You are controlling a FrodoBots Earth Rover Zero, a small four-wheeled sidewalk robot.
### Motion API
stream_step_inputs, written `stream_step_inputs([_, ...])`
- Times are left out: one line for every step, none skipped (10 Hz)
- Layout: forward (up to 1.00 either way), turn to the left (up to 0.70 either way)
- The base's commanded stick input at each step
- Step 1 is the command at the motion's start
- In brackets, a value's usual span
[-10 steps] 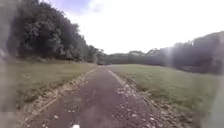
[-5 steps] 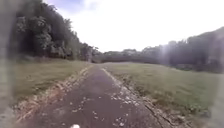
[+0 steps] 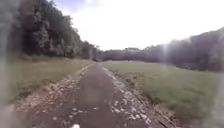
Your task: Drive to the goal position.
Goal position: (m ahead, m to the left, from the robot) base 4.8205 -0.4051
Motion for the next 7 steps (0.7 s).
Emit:
stream_step_inputs([0.85,0.00])
stream_step_inputs([0.85,0.07])
stream_step_inputs([0.85,0.17])
stream_step_inputs([0.85,0.31])
stream_step_inputs([0.85,0.23])
stream_step_inputs([0.85,0.10])
stream_step_inputs([0.85,0.02])
